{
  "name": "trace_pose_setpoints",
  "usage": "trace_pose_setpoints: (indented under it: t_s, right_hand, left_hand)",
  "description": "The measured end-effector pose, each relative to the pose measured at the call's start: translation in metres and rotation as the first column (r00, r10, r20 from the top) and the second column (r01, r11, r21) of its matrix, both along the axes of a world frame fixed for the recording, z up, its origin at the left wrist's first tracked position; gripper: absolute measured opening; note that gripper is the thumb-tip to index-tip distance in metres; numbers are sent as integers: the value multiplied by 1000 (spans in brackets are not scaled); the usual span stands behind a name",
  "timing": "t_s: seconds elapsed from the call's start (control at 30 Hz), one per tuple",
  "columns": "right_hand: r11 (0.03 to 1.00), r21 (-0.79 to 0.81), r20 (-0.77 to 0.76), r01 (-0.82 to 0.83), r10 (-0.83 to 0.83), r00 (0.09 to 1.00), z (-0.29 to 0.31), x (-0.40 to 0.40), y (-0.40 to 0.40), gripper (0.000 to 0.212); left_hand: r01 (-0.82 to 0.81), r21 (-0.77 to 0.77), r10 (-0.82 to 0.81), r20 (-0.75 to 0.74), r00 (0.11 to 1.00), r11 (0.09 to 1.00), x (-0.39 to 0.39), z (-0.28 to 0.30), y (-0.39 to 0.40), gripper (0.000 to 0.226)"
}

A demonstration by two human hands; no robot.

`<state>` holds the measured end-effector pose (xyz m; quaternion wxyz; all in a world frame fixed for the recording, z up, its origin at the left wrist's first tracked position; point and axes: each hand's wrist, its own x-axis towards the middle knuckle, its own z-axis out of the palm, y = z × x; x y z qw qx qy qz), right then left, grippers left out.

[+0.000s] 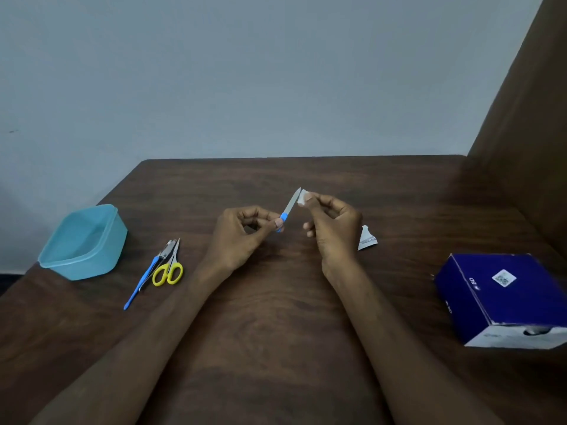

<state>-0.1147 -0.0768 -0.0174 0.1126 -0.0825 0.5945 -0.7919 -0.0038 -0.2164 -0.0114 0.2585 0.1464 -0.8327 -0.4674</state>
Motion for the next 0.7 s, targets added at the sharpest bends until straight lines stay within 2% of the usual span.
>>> trace_pose_setpoints:
  t_s: [0.17, 0.27, 0.43, 0.5, 0.6, 0.7]
  right_hand:
    - [990, 127, -106, -56, 70, 992, -1, 3, -3, 12]
    - [986, 149, -113, -69, 86, 990, 1, 2, 1, 12]
    - [966, 246, -175, -84, 129, 976, -2, 4, 2, 13]
    - [974, 219, -170, -60, 99, 980, -2, 5, 0, 11]
    - [997, 78, -83, -20, 27, 996, 0, 3, 2, 8]
    - [998, 54, -49, -24, 27, 998, 1, 2, 4, 12]
  left_hand:
    - [41, 13, -42, 46, 998, 999, -2, 0, 2, 8]
    - [52, 15, -53, 62, 997, 999, -4, -1, 1, 9]
    - [65, 33, -66, 24, 998, 997, -2, -6, -3, 9]
    - [59, 61, -58, -13, 998, 996, -2, -7, -5, 8]
    - [43, 91, -38, -60, 997, 995, -4, -7, -7, 8]
    - [49, 34, -47, -58, 997, 998, -4, -7, -5, 8]
